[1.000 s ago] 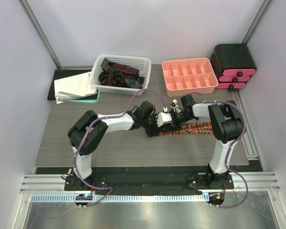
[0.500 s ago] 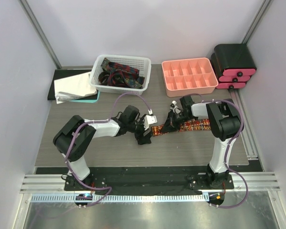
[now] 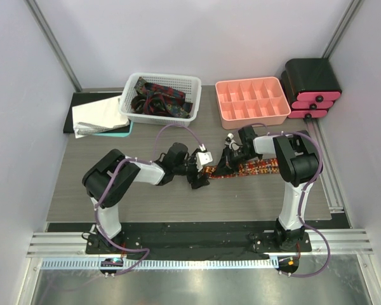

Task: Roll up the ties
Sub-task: Roll the tie at the center of the board.

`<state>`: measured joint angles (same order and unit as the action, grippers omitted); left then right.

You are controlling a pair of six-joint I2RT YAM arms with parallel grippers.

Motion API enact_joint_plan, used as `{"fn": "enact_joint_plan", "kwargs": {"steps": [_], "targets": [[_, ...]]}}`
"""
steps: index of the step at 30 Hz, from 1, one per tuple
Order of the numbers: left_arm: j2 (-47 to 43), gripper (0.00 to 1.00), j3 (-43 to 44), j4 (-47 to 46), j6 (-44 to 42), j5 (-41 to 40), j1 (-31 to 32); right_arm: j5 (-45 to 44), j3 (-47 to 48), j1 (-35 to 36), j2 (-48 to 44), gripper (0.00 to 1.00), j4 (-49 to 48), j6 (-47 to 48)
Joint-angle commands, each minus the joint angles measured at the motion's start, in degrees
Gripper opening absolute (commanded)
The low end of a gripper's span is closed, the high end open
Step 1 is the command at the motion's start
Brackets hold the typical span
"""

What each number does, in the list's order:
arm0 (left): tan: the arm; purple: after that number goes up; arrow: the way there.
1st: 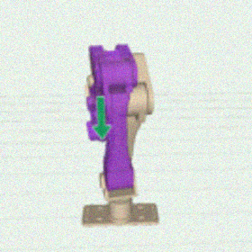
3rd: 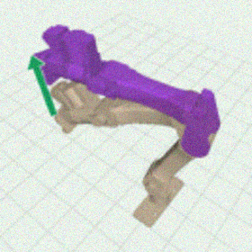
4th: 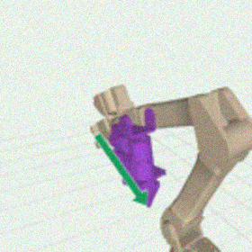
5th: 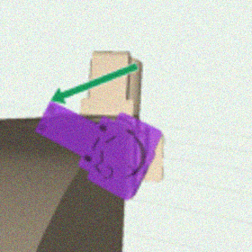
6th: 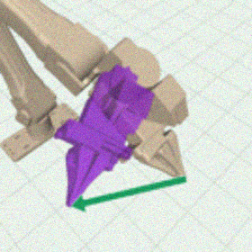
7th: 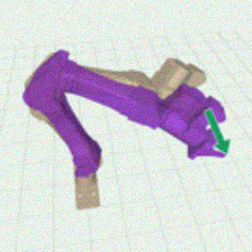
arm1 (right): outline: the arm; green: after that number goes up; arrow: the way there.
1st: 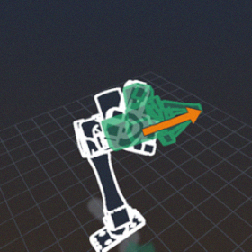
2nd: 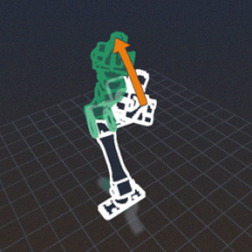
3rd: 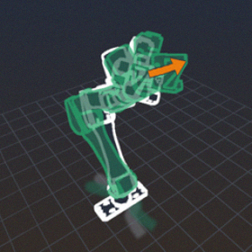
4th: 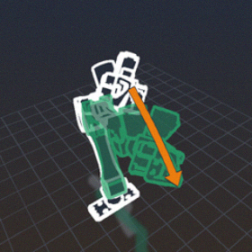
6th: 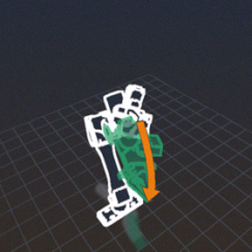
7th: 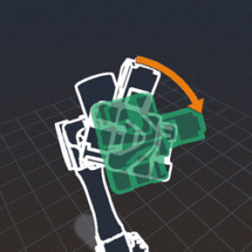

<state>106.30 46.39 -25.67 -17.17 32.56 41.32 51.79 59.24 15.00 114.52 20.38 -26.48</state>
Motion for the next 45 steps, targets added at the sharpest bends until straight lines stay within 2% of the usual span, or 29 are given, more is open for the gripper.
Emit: {"fn": "enact_joint_plan", "kwargs": {"steps": [1,5,6,9,13,14,17,24,30,36,39,42,43,45], "targets": [[-0.2,0.82,-2.6,-9.0,0.6,-4.5,0.5,-13.5,-1.3,0.9,3.7,0.01,2.6,3.4],[-6.8,0.83,-4.6,-1.3,-3.2,-2.2,0.3,-13.6,-0.4,0.9,3.8,0.01,3.1,4.0],[-7.8,0.84,-4.9,0.3,-7.9,0.4,0.3,-13.5,-0.2,0.9,4.0,0.01,3.7,4.2],[-9.1,0.86,-5.1,4.6,-13.5,2.8,0.3,-13.0,0.6,0.9,4.3,0.01,4.7,4.9],[-6.8,0.87,-1.1,6.5,-10.8,3.6,0.3,-13.0,1.0,0.9,4.4,0.01,6.2,6.6],[-6.2,0.92,-0.4,6.0,-9.9,3.3,0.3,-12.9,1.0,0.9,4.3,0.01,6.6,6.8],[-4.5,0.95,2.6,6.9,-7.4,2.7,0.3,-12.7,1.3,0.9,4.4,0.01,7.1,7.6],[-2.6,0.95,7.0,10.5,-7.0,3.9,0.4,-11.9,2.7,1.0,5.8,0.01,8.8,8.5],[0.4,0.84,11.1,19.9,-9.1,4.5,1.2,-11.0,4.1,1.0,6.4,0.01,9.5,8.5],[1.7,0.72,9.9,19.3,-8.0,3.0,1.7,-10.0,5.3,1.0,7.5,0.01,10.1,7.8],[2.2,0.63,8.6,17.3,-8.8,2.5,1.8,-9.1,5.4,1.1,8.0,0.01,10.4,7.1],[3.4,0.48,8.7,17.1,-8.2,0.6,2.1,-8.3,5.4,1.3,7.6,0.01,10.6,6.8],[3.8,0.40,8.5,17.1,-8.0,0.1,2.1,-7.8,5.5,1.4,7.4,0.01,10.6,6.7],[3.7,0.33,7.9,17.6,-7.4,-0.9,2.2,-6.8,5.2,1.6,6.0,0.01,10.4,6.6]]}}
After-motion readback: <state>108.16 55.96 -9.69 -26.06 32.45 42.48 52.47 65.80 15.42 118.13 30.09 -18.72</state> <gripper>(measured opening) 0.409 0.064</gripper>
